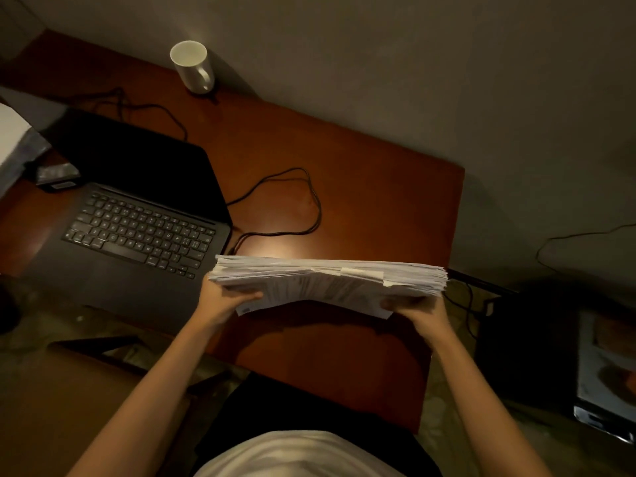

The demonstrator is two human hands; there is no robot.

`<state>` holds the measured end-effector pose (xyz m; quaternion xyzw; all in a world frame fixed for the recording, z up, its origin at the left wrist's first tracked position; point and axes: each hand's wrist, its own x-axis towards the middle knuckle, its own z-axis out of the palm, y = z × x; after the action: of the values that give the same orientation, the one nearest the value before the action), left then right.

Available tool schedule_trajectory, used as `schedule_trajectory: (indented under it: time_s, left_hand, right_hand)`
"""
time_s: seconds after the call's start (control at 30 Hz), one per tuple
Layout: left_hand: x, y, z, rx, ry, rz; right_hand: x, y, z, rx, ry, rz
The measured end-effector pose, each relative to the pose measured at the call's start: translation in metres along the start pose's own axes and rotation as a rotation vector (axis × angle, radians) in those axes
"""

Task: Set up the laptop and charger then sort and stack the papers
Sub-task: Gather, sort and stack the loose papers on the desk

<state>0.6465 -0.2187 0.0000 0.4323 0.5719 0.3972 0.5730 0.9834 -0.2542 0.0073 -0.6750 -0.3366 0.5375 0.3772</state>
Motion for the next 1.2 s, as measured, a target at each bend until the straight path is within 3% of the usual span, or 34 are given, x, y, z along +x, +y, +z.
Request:
schedule_trajectory:
  time_s: [0.1,0.23,0.27,0.4,0.57,0.77,0.9,1.0,1.2]
  left_hand:
    - [0.003,-0.001,-0.005,0.042,-0.024,0.061]
    - [0.007,0.004,-0.008,0.094,-0.158,0.157]
    - [0.007,0.003,-0.008,0.095,-0.179,0.148]
    - [0.002,0.004,0.002,0.066,-0.078,0.027]
    - [0.008,0.013,0.003,0.089,0.038,0.025]
    - [-0.016,0.039,-0.038,-0.045,0.178,-0.015]
    - [-0.039,0.043,-0.104,-0.149,0.159,-0.032]
    - [-0.067,0.045,-0.146,-0.141,0.116,-0.087]
    - [-0.128,0.045,-0.227,0.002,0.238,-0.123]
  right_hand:
    - [0.001,-0.003,-0.004,0.029,-0.144,0.094]
    - [-0.006,0.001,-0.005,-0.010,-0.006,0.172]
    - [-0.003,0.006,-0.004,-0.034,-0.001,0.094]
    - [-0.014,-0.005,0.014,-0.061,0.087,0.060]
    - [-0.008,-0.018,0.024,-0.060,0.091,-0.021]
    - [0.005,-0.075,0.056,-0.153,-0.134,-0.124]
    - [0.012,-0.114,0.105,-0.273,-0.321,-0.205]
    - [0.009,-0.141,0.152,-0.364,-0.441,-0.273]
    - [-0.011,-0.178,0.270,-0.481,-0.639,-0.362]
